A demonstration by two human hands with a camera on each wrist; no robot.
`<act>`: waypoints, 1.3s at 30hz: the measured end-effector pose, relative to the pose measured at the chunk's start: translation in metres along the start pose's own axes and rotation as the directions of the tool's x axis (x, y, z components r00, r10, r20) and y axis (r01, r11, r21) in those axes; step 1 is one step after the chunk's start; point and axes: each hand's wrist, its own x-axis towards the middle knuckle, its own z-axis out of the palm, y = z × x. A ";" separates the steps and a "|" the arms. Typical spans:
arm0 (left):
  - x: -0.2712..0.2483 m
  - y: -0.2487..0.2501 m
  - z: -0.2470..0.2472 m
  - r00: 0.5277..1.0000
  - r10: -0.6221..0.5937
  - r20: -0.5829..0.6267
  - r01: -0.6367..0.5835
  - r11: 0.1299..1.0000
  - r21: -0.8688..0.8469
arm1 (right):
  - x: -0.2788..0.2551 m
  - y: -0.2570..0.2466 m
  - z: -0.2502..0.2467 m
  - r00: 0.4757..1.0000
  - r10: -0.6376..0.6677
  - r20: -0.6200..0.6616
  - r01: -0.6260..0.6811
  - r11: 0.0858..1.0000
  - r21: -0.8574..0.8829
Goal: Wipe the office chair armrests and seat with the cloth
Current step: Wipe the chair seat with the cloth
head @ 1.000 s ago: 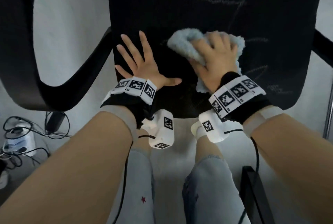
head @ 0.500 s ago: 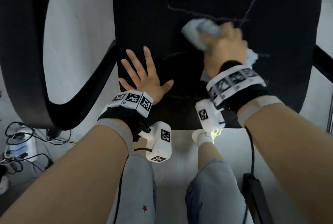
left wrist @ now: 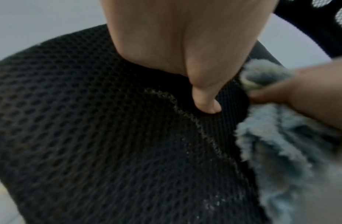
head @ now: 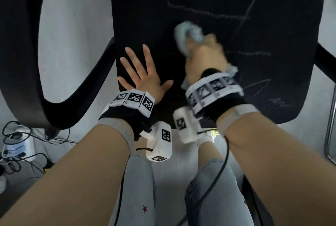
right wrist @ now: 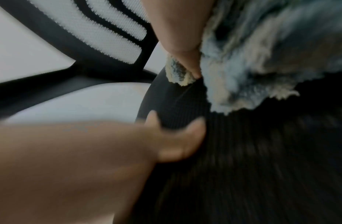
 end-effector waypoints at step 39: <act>0.004 0.004 0.018 0.963 -0.024 -0.267 0.064 0.988 0.140 | -0.012 0.002 0.002 0.976 -0.200 0.088 0.212 0.962 -0.169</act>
